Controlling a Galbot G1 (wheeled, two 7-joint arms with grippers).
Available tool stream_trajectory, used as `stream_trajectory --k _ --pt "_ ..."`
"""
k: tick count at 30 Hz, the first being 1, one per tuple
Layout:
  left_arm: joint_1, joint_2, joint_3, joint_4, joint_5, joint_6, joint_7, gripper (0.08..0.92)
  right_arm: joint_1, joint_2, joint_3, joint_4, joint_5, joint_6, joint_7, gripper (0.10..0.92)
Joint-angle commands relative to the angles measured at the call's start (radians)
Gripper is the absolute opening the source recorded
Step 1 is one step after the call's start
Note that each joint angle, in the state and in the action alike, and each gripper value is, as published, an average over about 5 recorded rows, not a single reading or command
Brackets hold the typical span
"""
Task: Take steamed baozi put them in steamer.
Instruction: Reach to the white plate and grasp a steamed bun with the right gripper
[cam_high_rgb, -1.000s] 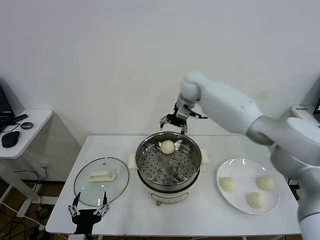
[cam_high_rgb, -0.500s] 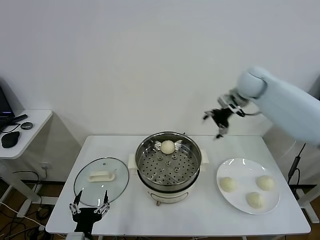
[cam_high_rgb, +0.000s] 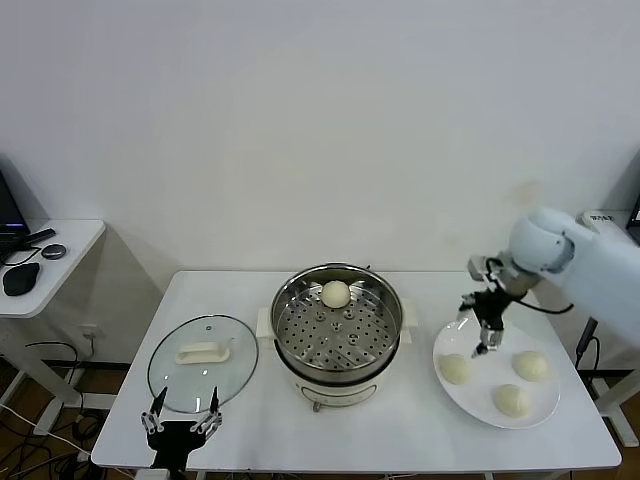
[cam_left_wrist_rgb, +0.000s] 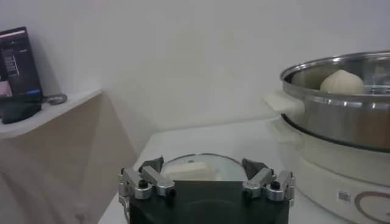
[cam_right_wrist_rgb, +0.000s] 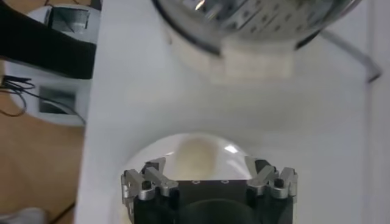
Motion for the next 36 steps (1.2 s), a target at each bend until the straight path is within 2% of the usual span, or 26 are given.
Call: stream_trajectory --k 1,11,20,36 --pt "0.002 0.000 0.000 0.003 -0.002 0.000 -0.001 0.823 -0.138 -0.021 0.017 0.010 -0.098 -0.116 0.010 0.823" --pt "-0.007 -0.009 -0.001 0.009 -0.001 0.000 0.000 0.823 -0.234 0.081 0.094 -0.139 -0.140 -0.109 0.060 0.823" --pt "-0.016 -0.010 -0.005 0.026 0.000 0.000 0.002 0.823 -0.254 0.176 0.123 -0.228 -0.180 -0.002 0.100 0.823" --pt "-0.018 -0.015 -0.006 0.038 0.001 -0.001 0.000 0.823 -0.259 0.222 0.120 -0.274 -0.220 0.035 0.092 0.823"
